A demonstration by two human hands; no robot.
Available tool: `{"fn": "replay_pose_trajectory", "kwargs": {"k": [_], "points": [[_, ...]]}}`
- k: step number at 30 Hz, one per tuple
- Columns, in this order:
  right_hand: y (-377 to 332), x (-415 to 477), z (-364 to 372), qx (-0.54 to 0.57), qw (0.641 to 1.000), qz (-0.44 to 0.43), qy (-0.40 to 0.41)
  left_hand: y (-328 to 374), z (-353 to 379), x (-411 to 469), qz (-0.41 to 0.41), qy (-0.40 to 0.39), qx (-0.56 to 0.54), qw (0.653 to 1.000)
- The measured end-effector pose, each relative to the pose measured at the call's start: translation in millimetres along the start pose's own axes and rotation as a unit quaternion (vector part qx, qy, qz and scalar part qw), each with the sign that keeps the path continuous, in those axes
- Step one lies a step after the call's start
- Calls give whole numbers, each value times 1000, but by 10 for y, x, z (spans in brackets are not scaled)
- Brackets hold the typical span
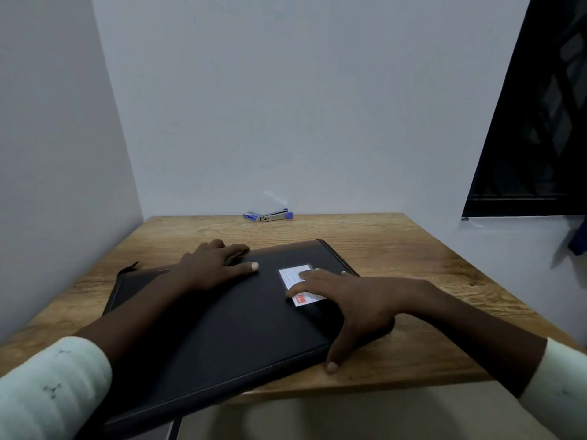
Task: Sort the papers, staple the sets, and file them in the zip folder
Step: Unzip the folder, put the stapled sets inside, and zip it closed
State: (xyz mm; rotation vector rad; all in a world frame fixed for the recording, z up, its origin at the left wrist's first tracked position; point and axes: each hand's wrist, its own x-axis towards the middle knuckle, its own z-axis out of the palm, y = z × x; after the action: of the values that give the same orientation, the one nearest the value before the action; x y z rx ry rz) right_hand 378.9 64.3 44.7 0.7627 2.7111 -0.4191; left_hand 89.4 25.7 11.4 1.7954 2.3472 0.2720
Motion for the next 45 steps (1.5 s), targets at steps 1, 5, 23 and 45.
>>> {"fn": "replay_pose_trajectory", "kwargs": {"k": [1,5,23,45], "points": [[33,13,-16,3,1000,-5,9,23,15,1,-10,8,-8,1000],[300,45,-147,20,999,-18,42,153,51,32,-60,45,13,997],[400,201,-346,13,986,135,92,287,83,180,88,-67,-93,989],[719,55,-202,68,974,208,64,733,142,-165,165,-189,-132,959]]}}
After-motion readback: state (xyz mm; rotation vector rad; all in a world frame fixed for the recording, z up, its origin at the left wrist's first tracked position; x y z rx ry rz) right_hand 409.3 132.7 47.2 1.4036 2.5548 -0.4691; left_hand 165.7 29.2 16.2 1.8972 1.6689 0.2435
